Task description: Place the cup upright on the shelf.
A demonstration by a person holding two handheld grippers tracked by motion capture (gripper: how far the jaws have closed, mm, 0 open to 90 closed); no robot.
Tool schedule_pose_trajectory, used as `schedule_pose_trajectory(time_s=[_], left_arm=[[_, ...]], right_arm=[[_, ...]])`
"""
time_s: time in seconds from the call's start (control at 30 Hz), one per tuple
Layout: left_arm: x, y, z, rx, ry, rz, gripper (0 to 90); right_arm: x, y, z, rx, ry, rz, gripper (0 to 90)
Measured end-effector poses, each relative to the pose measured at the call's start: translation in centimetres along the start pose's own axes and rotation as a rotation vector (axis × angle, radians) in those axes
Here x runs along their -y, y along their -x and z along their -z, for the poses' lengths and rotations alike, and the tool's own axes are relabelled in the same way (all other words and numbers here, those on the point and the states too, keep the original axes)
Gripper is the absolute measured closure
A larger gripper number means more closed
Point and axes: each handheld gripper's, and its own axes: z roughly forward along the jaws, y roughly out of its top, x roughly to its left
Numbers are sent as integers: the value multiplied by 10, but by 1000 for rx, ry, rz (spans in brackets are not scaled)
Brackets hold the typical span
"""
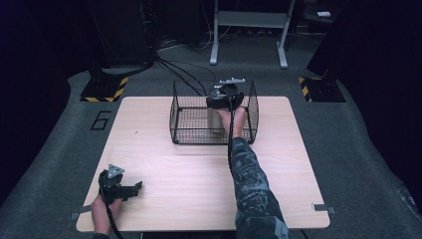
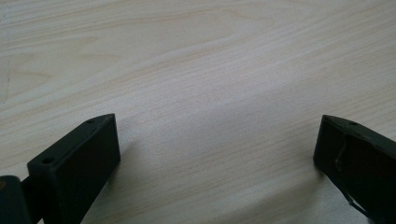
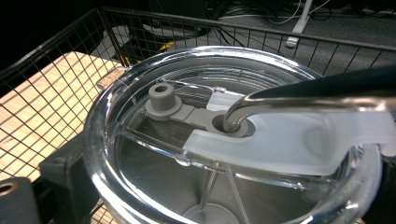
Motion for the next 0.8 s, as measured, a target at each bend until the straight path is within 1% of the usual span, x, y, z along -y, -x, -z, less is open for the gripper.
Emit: schedule_pose_trajectory(time_s=[0.03,0.07,0.17,0.27,0.33,0.43,0.47,0.53,0.57,0.63,0.67,0.7,0.73,0.77,0.8], left_arm=[[0,0,0,0,0,1,4],[0,0,0,0,-1,0,4],[0,0,0,0,0,-1,4],[0,0,0,0,-1,0,5],[0,0,0,0,-1,0,4],[0,0,0,0,-1,-1,4],[0,0,0,0,-1,-1,4],[0,0,0,0,-2,-2,4],[0,0,0,0,-1,-2,4],[0,0,0,0,-1,-2,4],[0,0,0,1,-1,-1,4],[0,0,0,0,-1,0,4],[0,0,0,-2,-1,-4,4],[0,0,0,-3,-1,-6,4],[0,0,0,-1,-1,-2,4]], right_arm=[[1,1,-1,-1,1,7,36],[1,0,-2,0,-1,-1,36],[3,0,-5,0,-7,-5,36],[5,-1,-7,5,-16,-1,36],[5,-1,-9,7,-11,7,36],[6,-2,-11,8,-17,-1,36],[7,-2,-12,11,-22,8,36],[8,-2,-12,11,-15,8,36],[8,-3,-12,12,-20,5,36],[8,-2,-12,10,-19,21,36],[10,-3,-12,9,-19,16,35],[11,-3,-11,8,-15,23,35],[13,-3,-11,5,-14,21,35],[14,-2,-10,3,-8,38,35],[16,-2,-8,0,-8,40,35]])
